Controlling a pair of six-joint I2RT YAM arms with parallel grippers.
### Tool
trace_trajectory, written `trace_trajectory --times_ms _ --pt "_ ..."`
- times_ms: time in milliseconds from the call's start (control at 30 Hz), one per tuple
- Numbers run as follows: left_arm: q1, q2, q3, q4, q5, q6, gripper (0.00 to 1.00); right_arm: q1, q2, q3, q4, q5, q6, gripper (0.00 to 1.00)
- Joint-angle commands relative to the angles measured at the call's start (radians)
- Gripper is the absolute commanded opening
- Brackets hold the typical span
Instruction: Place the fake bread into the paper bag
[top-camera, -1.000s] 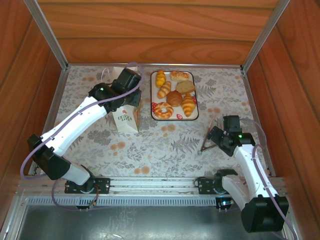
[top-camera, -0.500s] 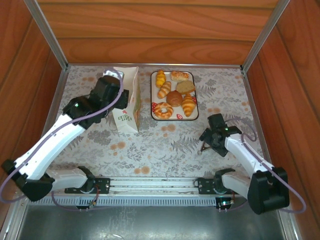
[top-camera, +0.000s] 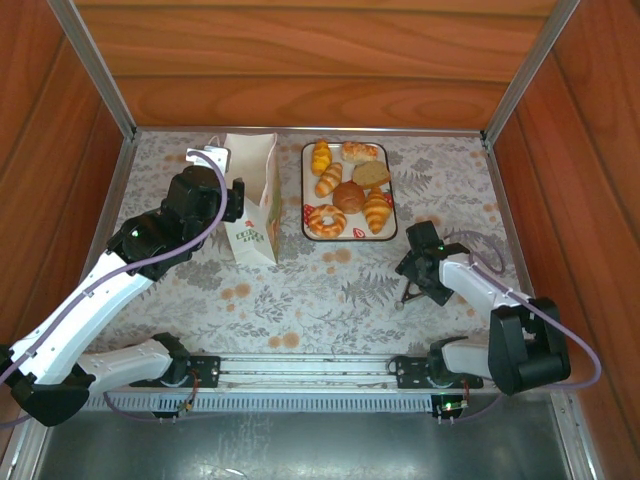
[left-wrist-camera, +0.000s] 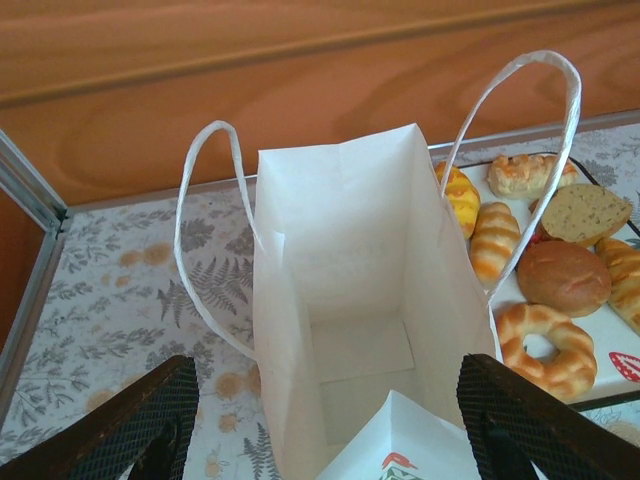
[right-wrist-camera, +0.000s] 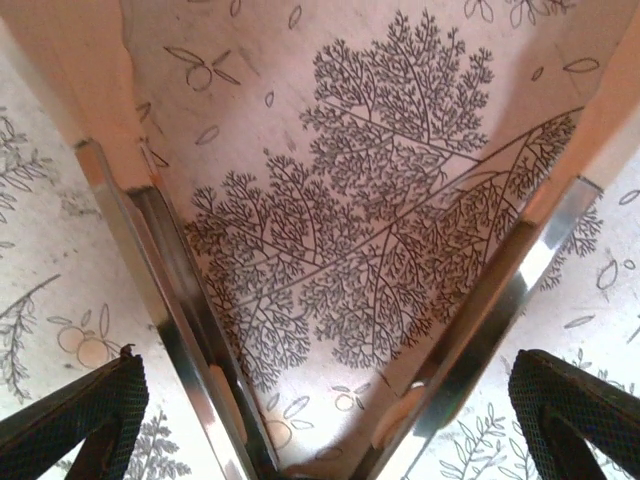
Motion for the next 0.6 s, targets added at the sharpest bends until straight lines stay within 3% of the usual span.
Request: trace_trajectory --times_ms 0,200,567 --pt "-0.009 -0.004 -0.002 0.022 -0.023 0.016 0.73 0.010 0.013 0.009 0.037 0.049 0.036 0.98" --pt "-0.009 -0.006 0.001 0.022 -0.024 0.015 0.73 0.010 0.053 0.006 0.048 0.066 0.075 0.97" --pt "-0.008 0.000 0.003 0.022 -0.015 0.008 0.73 0.009 0.097 0.020 0.077 0.036 0.062 0.83"
